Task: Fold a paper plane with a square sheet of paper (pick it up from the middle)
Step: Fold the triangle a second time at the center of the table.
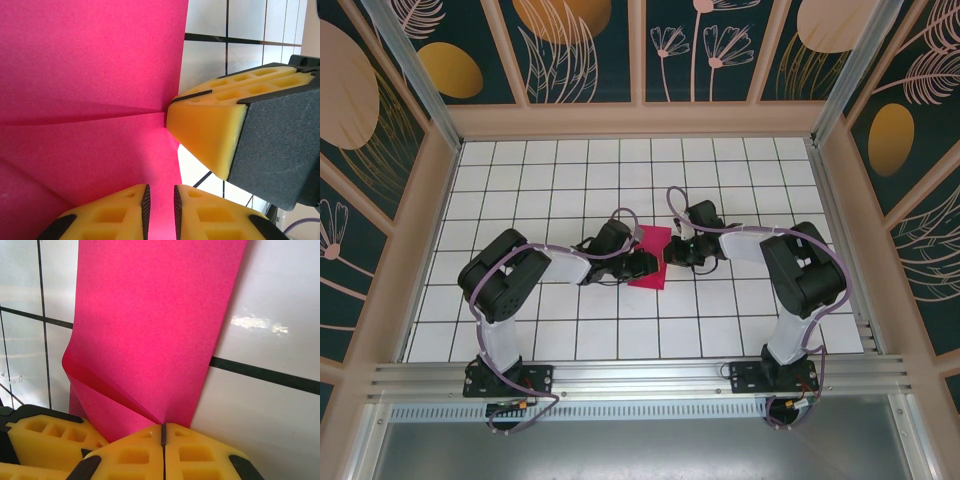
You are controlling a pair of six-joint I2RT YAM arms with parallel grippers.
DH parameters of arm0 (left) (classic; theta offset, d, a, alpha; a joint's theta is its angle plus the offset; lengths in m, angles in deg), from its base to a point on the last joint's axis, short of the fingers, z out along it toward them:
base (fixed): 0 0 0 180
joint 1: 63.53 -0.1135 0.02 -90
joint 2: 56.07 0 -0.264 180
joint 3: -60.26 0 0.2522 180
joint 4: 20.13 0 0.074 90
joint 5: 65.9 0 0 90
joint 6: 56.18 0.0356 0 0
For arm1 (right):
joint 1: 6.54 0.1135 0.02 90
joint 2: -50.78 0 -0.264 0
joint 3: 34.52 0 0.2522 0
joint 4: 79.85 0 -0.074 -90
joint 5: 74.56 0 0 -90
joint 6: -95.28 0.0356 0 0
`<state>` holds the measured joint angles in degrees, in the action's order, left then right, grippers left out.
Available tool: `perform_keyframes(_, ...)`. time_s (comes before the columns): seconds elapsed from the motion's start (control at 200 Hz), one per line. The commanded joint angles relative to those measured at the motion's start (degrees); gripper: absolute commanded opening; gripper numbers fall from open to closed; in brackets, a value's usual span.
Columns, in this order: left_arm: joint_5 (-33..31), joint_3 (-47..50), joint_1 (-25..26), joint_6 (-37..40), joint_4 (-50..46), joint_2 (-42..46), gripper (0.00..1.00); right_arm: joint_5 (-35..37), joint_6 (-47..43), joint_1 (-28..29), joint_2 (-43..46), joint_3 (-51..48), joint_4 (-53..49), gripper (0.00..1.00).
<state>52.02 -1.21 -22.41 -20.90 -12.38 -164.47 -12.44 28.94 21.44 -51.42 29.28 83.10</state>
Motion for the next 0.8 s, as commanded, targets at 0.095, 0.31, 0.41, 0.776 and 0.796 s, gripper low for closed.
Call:
perform_keyframes(0.095,-3.4,-0.5,-0.4,0.0,-5.8,-1.7,0.22,3.7,0.6,0.4,2.5,1.7,-2.5,0.12)
perform_keyframes(0.31,-4.3,-0.6,-0.5,-0.4,-6.7,-1.8,0.21,6.4,2.4,0.5,7.5,-0.1,-1.9,0.18)
perform_keyframes(0.41,-4.7,-0.5,-0.4,-0.7,-7.0,-1.8,0.19,4.4,2.1,1.0,7.4,-0.7,-1.4,0.17)
perform_keyframes(0.776,-5.5,0.0,-0.5,-2.1,-6.9,-1.0,0.17,-0.3,1.5,1.9,2.2,-0.6,0.8,0.11)
perform_keyframes(0.796,-5.5,0.1,-0.5,-2.1,-6.9,-0.8,0.16,-0.4,1.4,1.9,1.8,-0.5,0.8,0.11)
